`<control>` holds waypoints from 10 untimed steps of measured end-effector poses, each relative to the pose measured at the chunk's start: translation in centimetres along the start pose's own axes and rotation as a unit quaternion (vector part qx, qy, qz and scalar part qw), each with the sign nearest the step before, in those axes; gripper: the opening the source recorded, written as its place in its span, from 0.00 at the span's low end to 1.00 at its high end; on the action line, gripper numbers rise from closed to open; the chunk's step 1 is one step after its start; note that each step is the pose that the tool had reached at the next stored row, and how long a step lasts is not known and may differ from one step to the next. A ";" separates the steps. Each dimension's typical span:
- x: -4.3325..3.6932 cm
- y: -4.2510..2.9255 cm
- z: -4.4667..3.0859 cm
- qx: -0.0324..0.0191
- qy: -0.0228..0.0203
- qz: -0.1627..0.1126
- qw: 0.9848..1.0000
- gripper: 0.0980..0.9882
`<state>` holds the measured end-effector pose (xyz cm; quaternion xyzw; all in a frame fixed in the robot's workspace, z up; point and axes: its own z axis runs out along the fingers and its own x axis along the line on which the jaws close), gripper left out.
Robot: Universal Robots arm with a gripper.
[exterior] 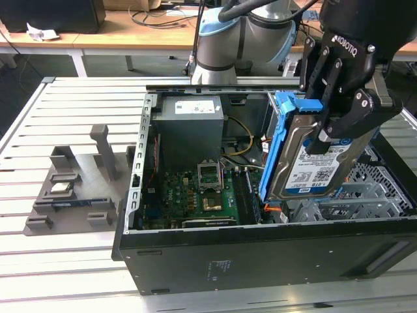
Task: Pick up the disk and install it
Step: 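Pick up the disk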
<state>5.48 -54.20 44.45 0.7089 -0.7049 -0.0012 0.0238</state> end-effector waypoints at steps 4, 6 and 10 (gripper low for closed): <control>0.01 -1.24 -0.04 0.000 0.000 0.000 1.000 0.30; 0.01 -1.90 -0.07 0.000 0.000 0.000 1.000 0.30; 0.02 -2.92 -0.10 0.000 0.000 0.000 1.000 0.30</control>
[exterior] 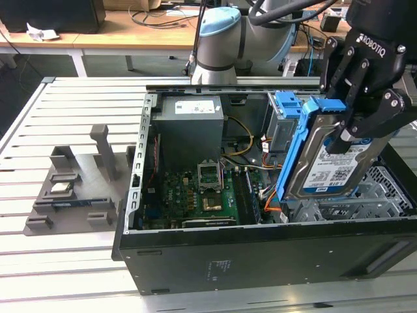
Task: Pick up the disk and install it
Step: 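Pick up the disk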
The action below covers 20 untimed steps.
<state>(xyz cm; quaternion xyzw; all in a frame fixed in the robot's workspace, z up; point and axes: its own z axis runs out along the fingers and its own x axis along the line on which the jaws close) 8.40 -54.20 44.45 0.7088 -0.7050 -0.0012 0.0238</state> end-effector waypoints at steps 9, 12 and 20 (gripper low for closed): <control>0.02 -3.78 -0.14 0.000 0.000 0.000 1.000 0.30; 0.03 -4.67 -0.16 0.000 0.000 0.000 1.000 0.30; 0.03 -5.39 -0.11 -0.001 0.000 0.031 1.000 0.30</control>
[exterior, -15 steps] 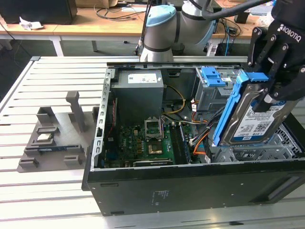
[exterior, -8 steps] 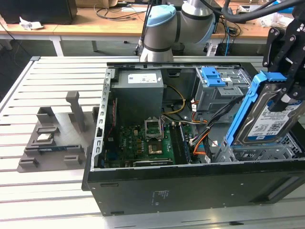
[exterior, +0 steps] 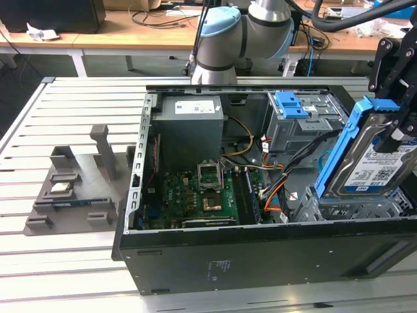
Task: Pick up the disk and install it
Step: 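Pick up the disk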
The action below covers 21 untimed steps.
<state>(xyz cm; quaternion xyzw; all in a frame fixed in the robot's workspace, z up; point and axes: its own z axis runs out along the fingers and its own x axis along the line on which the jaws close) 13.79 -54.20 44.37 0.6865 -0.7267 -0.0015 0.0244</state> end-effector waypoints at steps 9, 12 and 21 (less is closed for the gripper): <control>-0.10 -0.79 0.00 0.001 0.002 -0.022 1.000 0.30; -0.10 -0.79 -0.01 0.001 0.003 -0.040 0.999 0.30; -0.10 -0.79 -0.01 0.001 0.003 -0.040 0.999 0.30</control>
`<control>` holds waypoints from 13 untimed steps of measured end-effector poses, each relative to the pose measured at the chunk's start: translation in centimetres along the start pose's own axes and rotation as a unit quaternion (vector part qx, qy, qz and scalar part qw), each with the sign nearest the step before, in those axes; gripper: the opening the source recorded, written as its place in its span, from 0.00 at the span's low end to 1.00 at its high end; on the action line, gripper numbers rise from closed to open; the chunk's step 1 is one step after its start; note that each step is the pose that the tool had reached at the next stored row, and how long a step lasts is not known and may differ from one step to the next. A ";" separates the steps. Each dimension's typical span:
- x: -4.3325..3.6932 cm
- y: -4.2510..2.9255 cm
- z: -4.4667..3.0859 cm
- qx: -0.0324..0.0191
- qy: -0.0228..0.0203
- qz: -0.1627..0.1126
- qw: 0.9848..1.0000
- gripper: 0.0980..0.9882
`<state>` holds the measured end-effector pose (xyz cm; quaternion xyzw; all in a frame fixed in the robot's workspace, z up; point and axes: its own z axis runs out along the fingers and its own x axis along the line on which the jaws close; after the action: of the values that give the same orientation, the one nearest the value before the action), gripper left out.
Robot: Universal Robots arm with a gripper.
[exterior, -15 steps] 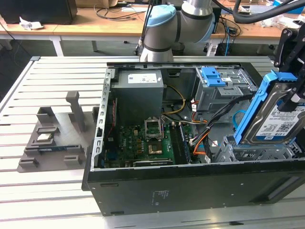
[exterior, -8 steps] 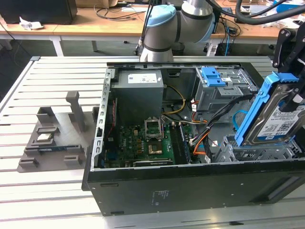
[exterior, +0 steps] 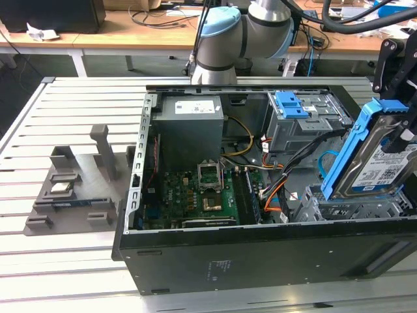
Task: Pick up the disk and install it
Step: 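Pick up the disk, then insert the disk into the insertion slot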
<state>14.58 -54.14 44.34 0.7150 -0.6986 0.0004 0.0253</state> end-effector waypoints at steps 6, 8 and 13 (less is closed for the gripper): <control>0.00 0.00 0.00 0.000 0.000 0.000 1.000 0.30; 0.00 0.00 0.00 0.000 0.000 0.000 1.000 0.30; -0.20 0.13 0.49 0.000 0.000 0.000 1.000 0.30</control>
<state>14.43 -53.97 43.85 0.7151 -0.6986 0.0004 0.0253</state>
